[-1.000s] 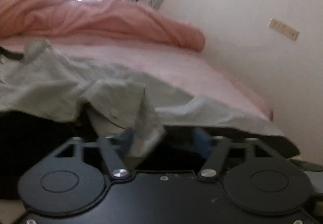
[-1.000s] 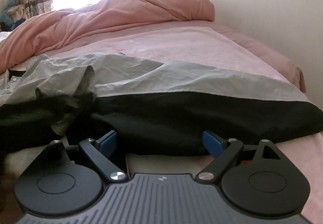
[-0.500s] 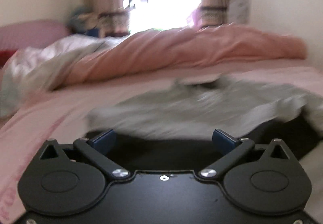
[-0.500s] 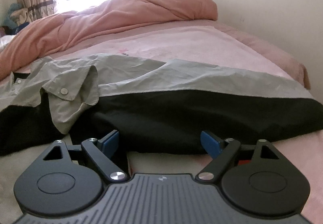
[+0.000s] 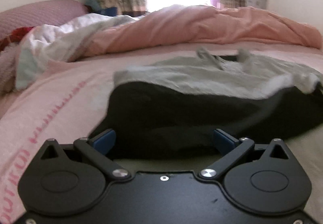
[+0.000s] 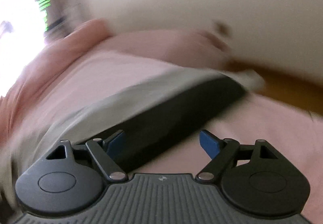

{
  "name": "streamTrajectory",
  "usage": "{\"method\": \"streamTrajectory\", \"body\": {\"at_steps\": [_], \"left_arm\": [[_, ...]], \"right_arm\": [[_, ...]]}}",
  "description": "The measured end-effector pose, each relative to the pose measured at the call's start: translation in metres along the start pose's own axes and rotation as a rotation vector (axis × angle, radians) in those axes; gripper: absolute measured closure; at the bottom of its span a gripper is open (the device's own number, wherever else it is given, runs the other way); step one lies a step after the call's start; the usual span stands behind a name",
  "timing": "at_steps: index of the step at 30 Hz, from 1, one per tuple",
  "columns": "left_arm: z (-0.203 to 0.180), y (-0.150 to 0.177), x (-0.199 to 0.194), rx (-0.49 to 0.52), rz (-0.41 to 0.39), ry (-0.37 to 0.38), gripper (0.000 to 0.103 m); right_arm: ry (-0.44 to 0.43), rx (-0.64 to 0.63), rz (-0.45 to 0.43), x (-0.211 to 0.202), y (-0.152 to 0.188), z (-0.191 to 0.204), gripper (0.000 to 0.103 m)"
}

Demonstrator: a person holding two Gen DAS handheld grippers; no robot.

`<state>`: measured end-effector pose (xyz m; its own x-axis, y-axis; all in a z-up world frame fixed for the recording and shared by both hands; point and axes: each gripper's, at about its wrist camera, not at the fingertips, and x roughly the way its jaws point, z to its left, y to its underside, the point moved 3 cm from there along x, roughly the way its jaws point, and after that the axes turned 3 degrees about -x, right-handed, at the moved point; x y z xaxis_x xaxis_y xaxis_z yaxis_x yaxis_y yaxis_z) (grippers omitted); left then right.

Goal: Fold large clothes

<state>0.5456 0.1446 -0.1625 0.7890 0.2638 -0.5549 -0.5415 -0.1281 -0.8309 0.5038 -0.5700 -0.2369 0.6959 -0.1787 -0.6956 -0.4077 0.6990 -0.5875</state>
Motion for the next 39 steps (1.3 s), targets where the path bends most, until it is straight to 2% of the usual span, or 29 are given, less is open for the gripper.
{"method": "streamTrajectory", "body": {"at_steps": [1, 2, 3, 5, 7, 9, 10, 11, 12, 13, 16, 21, 24, 26, 28, 30, 33, 36, 39], "left_arm": [[0.0, 0.003, -0.005, 0.018, 0.0, 0.011, 0.0], [0.0, 0.003, -0.01, 0.037, 0.002, 0.014, 0.0], [0.001, 0.004, -0.016, 0.049, 0.002, 0.014, 0.0], [0.005, 0.005, -0.026, 0.05, -0.008, -0.012, 0.0], [0.004, 0.006, -0.031, 0.057, -0.021, -0.007, 0.0], [0.002, 0.009, -0.036, 0.074, -0.025, 0.007, 0.0], [0.002, 0.014, -0.037, 0.07, -0.027, 0.003, 0.0], [0.003, 0.016, -0.039, 0.061, -0.023, 0.008, 0.0], [0.005, 0.017, -0.042, 0.051, -0.014, 0.018, 0.0], [0.006, 0.019, -0.043, 0.04, -0.005, 0.028, 0.0], [0.011, 0.021, -0.052, 0.049, -0.01, 0.029, 0.0], [0.039, 0.016, -0.073, 0.065, -0.049, -0.011, 0.0], [0.061, 0.012, -0.079, 0.031, -0.051, -0.035, 0.0], [0.078, 0.012, -0.083, -0.014, -0.064, -0.111, 0.0], [0.091, 0.011, -0.08, -0.059, -0.038, -0.085, 0.0], [0.096, 0.011, -0.075, -0.071, -0.018, -0.047, 0.0], [0.098, 0.007, -0.068, -0.061, 0.0, -0.026, 0.0], [0.101, -0.002, -0.058, 0.001, 0.007, -0.003, 0.0], [0.112, -0.011, -0.043, 0.052, 0.011, -0.026, 0.0]], "right_arm": [[-0.009, 0.112, 0.01, 0.006, -0.006, -0.027, 0.015], [-0.054, 0.195, 0.002, 0.008, -0.01, -0.047, 0.018], [-0.095, 0.28, -0.021, 0.009, -0.014, -0.064, 0.016], [-0.141, 0.441, -0.028, 0.018, -0.025, -0.094, 0.018], [-0.205, 0.506, 0.011, 0.028, -0.041, -0.109, 0.017], [-0.187, 0.444, 0.039, 0.037, -0.054, -0.104, 0.017], [-0.172, 0.392, 0.045, 0.042, -0.06, -0.095, 0.03], [-0.14, 0.352, 0.05, 0.047, -0.065, -0.089, 0.047], [-0.074, 0.311, 0.059, 0.052, -0.069, -0.083, 0.097], [-0.02, 0.25, 0.078, 0.059, -0.071, -0.079, 0.099], [-0.028, 0.167, 0.025, 0.054, -0.076, -0.061, 0.101], [-0.144, 0.01, -0.198, -0.012, -0.091, -0.012, 0.101], [-0.214, -0.096, -0.274, -0.052, -0.077, 0.037, 0.101], [-0.244, -0.232, -0.305, -0.074, -0.052, 0.084, 0.101], [-0.262, -0.295, -0.306, -0.085, -0.024, 0.125, 0.101], [-0.306, -0.3, -0.251, -0.087, 0.009, 0.162, 0.101], [-0.398, -0.356, -0.172, -0.095, 0.066, 0.215, 0.102], [-0.428, -0.447, -0.162, -0.108, 0.115, 0.264, 0.102], [-0.462, -0.49, -0.147, -0.125, 0.156, 0.307, 0.102]]}}
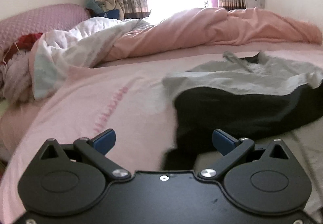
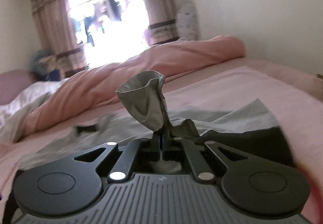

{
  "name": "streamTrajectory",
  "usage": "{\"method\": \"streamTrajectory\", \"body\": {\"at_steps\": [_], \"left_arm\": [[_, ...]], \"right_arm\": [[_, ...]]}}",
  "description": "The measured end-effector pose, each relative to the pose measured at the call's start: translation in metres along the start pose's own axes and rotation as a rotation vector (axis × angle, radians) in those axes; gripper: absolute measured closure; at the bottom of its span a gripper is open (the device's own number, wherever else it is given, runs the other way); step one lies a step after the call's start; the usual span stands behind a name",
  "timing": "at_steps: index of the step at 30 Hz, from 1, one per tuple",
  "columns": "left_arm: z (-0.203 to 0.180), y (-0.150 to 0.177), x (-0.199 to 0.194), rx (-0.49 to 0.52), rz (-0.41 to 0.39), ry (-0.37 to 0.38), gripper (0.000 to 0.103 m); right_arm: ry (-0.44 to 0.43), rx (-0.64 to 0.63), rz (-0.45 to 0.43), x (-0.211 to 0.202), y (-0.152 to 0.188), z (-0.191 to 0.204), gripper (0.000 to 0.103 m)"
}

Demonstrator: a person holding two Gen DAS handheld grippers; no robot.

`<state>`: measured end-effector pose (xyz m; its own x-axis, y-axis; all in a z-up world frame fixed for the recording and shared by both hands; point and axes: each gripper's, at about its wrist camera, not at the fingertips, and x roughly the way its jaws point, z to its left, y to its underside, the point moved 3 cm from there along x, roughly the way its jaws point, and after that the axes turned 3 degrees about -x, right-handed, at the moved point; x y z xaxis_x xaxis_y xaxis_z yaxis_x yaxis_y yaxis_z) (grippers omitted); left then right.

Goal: Fold large clothes

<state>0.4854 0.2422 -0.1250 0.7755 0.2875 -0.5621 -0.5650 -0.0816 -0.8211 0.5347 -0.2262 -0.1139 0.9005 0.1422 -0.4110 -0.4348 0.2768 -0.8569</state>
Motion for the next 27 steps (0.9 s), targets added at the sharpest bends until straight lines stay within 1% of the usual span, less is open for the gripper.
{"method": "streamTrajectory", "body": {"at_steps": [2, 4, 6, 9, 11, 14, 16, 18, 22, 23, 25, 27], "left_arm": [[0.009, -0.002, 0.012, -0.012, 0.022, 0.014, 0.0], [0.015, 0.003, 0.022, -0.027, 0.046, 0.037, 0.0], [0.019, 0.01, 0.029, -0.05, 0.075, 0.044, 0.0], [0.025, 0.015, 0.032, -0.086, 0.073, 0.078, 0.0], [0.032, 0.016, 0.032, -0.124, 0.062, 0.085, 0.0], [0.035, 0.016, 0.033, -0.147, 0.06, 0.109, 0.0], [0.037, 0.014, 0.036, -0.145, 0.061, 0.102, 0.0], [0.04, 0.013, 0.034, -0.143, 0.059, 0.098, 0.0], [0.06, 0.012, 0.037, -0.185, 0.061, 0.077, 0.0], [0.064, 0.013, 0.039, -0.193, 0.065, 0.07, 0.0], [0.07, 0.014, 0.042, -0.213, 0.086, 0.05, 0.0], [0.08, 0.015, 0.046, -0.275, 0.122, 0.091, 0.0]], "right_arm": [[-0.015, -0.018, 0.009, 0.0, 0.008, 0.039, 0.102], [-0.023, -0.035, 0.024, 0.006, 0.017, 0.074, 0.102], [-0.066, -0.047, 0.043, 0.012, 0.023, 0.108, 0.102], [-0.098, -0.093, 0.067, 0.015, 0.031, 0.158, 0.102], [-0.115, -0.106, 0.067, 0.009, 0.034, 0.181, 0.102], [-0.121, -0.109, 0.049, 0.009, 0.031, 0.206, 0.102], [-0.144, -0.083, 0.065, 0.018, 0.031, 0.218, 0.102], [-0.165, -0.064, 0.083, 0.027, 0.042, 0.239, 0.102], [-0.205, -0.065, 0.084, 0.025, 0.055, 0.264, 0.101], [-0.21, -0.066, 0.083, 0.03, 0.057, 0.274, 0.101], [-0.195, -0.074, 0.084, 0.033, 0.065, 0.284, 0.101], [-0.178, -0.074, 0.098, 0.041, 0.074, 0.286, 0.101]]}}
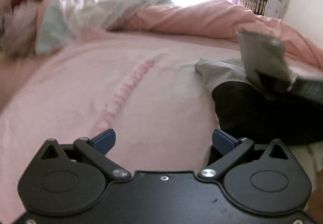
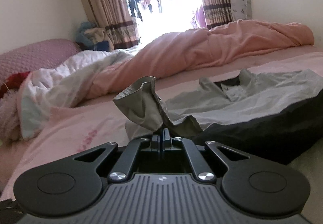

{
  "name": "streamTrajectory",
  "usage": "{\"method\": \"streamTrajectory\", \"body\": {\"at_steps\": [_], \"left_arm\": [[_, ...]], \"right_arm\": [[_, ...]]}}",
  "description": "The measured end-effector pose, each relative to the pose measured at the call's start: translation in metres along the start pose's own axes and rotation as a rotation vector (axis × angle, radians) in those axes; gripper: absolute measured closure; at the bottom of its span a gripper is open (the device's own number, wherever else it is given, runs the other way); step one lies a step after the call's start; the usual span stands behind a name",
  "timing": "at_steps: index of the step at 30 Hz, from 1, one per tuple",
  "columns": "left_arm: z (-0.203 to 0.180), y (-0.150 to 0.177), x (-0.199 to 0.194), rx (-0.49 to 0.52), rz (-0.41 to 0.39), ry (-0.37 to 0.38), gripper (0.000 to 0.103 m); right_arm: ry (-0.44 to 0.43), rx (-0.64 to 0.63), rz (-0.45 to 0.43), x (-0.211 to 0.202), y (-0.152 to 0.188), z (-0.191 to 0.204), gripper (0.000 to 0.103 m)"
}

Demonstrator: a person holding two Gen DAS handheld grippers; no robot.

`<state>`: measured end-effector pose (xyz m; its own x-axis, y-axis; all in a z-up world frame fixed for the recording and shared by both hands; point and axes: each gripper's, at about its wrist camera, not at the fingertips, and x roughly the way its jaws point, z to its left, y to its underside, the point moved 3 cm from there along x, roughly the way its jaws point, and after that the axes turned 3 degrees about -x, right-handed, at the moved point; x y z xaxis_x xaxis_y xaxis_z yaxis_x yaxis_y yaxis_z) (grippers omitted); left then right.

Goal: Fold large clothes

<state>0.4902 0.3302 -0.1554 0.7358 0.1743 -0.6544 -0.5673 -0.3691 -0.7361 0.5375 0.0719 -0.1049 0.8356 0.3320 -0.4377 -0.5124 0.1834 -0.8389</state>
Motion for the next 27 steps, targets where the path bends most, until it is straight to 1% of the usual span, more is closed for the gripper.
{"method": "streamTrajectory", "body": {"at_steps": [1, 2, 5, 6, 7, 8, 10, 11, 13, 15, 17, 18, 19, 21, 23, 25, 27], "left_arm": [[0.003, 0.0, 0.001, -0.025, 0.009, 0.021, 0.0], [0.005, 0.0, 0.003, -0.034, 0.01, 0.022, 0.0], [0.002, 0.002, 0.009, 0.007, 0.016, -0.035, 0.0], [0.002, 0.003, 0.01, 0.017, 0.016, -0.041, 0.0], [0.0, 0.003, 0.01, 0.02, 0.016, -0.041, 0.0], [-0.001, 0.003, 0.01, 0.02, 0.017, -0.037, 0.0], [-0.003, 0.004, 0.009, 0.024, 0.013, -0.035, 0.0], [-0.004, 0.004, 0.008, 0.031, 0.01, -0.038, 0.0], [-0.003, 0.004, 0.008, 0.039, 0.008, -0.046, 0.0], [-0.003, 0.005, 0.008, 0.038, 0.01, -0.047, 0.0], [-0.003, 0.005, 0.007, 0.033, 0.01, -0.046, 0.0], [-0.003, 0.005, 0.006, 0.032, 0.009, -0.047, 0.0], [-0.004, 0.005, 0.006, 0.031, 0.006, -0.047, 0.0], [-0.006, 0.005, 0.004, 0.035, 0.003, -0.044, 0.0], [-0.008, 0.006, 0.003, 0.043, -0.004, -0.04, 0.0], [-0.01, 0.006, 0.001, 0.051, -0.006, -0.038, 0.0], [-0.011, 0.007, 0.0, 0.059, -0.009, -0.036, 0.0]], "right_arm": [[0.002, 0.011, 0.015, 0.007, 0.004, 0.0, 0.101], [-0.001, 0.019, 0.027, 0.012, 0.007, 0.0, 0.101], [0.005, 0.009, 0.057, 0.023, 0.021, 0.001, 0.099], [0.009, -0.002, 0.069, 0.025, 0.024, 0.002, 0.096], [0.007, -0.008, 0.081, 0.028, 0.026, 0.003, 0.089], [0.0, -0.009, 0.095, 0.03, 0.029, 0.004, 0.086], [-0.022, -0.003, 0.125, 0.032, 0.033, 0.004, 0.066], [-0.041, 0.003, 0.131, 0.03, 0.032, 0.004, 0.062], [-0.088, -0.006, 0.129, 0.02, 0.028, 0.006, 0.048], [-0.134, -0.051, 0.098, 0.003, 0.021, 0.011, 0.044], [-0.112, -0.094, 0.029, -0.019, 0.016, 0.012, 0.046], [-0.094, -0.107, -0.004, -0.028, 0.014, 0.011, 0.054], [-0.09, -0.11, -0.024, -0.036, 0.012, 0.01, 0.065], [-0.112, -0.077, -0.043, -0.047, 0.006, 0.003, 0.071], [-0.118, 0.001, -0.066, -0.051, 0.0, -0.006, 0.077], [-0.103, 0.029, -0.05, -0.04, -0.006, -0.01, 0.078], [-0.1, 0.002, 0.013, -0.013, -0.006, -0.005, 0.082]]}}
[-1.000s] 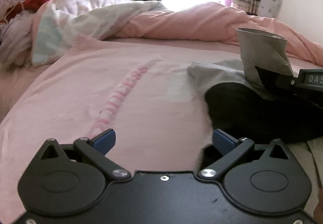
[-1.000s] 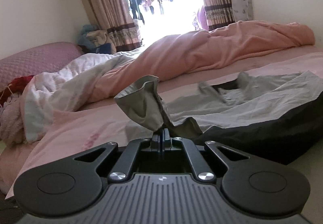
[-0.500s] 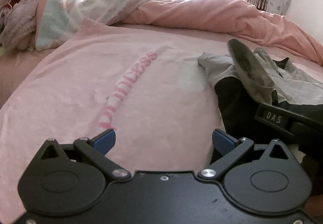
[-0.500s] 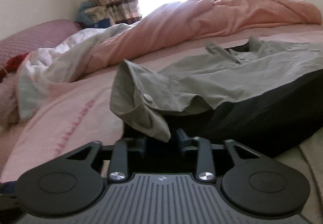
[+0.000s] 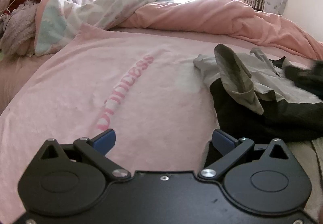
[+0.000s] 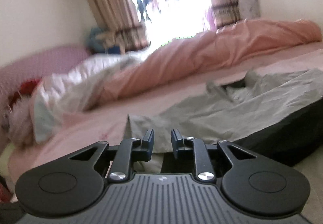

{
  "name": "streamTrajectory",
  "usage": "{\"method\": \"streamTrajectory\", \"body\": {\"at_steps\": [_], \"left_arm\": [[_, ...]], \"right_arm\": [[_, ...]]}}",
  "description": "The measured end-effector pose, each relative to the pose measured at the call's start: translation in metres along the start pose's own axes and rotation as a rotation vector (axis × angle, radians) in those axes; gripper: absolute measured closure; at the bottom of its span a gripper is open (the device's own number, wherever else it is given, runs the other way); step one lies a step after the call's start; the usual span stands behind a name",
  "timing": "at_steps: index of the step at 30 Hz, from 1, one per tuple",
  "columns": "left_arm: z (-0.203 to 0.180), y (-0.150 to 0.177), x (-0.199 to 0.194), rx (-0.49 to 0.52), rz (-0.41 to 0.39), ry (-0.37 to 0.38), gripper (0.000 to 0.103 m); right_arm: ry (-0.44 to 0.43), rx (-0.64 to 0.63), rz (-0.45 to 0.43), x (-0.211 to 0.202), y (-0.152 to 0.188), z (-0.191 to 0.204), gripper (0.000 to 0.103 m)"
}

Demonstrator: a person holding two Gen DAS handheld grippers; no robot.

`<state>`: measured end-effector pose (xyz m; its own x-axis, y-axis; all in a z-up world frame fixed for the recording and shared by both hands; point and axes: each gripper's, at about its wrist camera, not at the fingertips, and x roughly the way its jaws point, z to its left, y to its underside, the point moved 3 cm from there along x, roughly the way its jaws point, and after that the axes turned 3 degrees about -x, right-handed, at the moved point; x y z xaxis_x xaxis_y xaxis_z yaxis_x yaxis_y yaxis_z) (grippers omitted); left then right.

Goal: Fold large clothes

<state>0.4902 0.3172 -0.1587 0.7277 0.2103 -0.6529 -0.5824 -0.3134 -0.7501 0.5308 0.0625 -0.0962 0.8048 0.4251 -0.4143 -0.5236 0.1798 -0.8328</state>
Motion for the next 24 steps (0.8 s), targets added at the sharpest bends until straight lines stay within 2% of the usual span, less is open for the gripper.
{"method": "streamTrajectory", "body": {"at_steps": [4, 7, 9, 11, 14, 17, 19, 20, 23, 24], "left_arm": [[-0.001, 0.0, 0.001, 0.015, 0.009, -0.019, 0.0], [-0.003, -0.004, 0.002, 0.023, 0.012, -0.043, 0.0], [-0.006, -0.008, -0.005, 0.029, -0.016, -0.061, 0.0], [-0.013, -0.009, -0.018, 0.041, -0.062, -0.037, 0.0], [-0.022, -0.002, -0.034, 0.054, -0.098, 0.017, 0.0], [-0.03, 0.017, -0.049, 0.07, -0.059, 0.03, 0.0], [-0.03, 0.039, -0.063, 0.064, -0.025, 0.041, 0.0], [-0.029, 0.053, -0.071, 0.057, -0.006, 0.049, 0.0], [-0.028, 0.087, -0.093, 0.035, 0.033, 0.04, 0.0], [-0.028, 0.096, -0.101, 0.016, 0.043, 0.021, 0.0]], "right_arm": [[-0.003, 0.021, 0.204, 0.066, 0.027, -0.003, 0.086], [-0.005, 0.0, 0.215, 0.075, 0.033, -0.006, 0.087], [-0.023, 0.024, 0.237, 0.065, 0.021, -0.009, 0.087], [-0.047, 0.046, 0.196, 0.038, 0.003, -0.02, 0.086], [-0.038, 0.056, 0.134, -0.024, -0.02, -0.052, 0.084], [0.046, -0.022, 0.094, -0.095, -0.02, -0.104, 0.07], [0.151, -0.084, 0.092, -0.137, -0.008, -0.145, 0.049], [0.195, -0.11, 0.113, -0.156, 0.0, -0.164, 0.045], [0.265, -0.129, 0.142, -0.21, 0.022, -0.205, 0.024], [0.292, -0.126, 0.128, -0.224, 0.029, -0.213, 0.012]]}}
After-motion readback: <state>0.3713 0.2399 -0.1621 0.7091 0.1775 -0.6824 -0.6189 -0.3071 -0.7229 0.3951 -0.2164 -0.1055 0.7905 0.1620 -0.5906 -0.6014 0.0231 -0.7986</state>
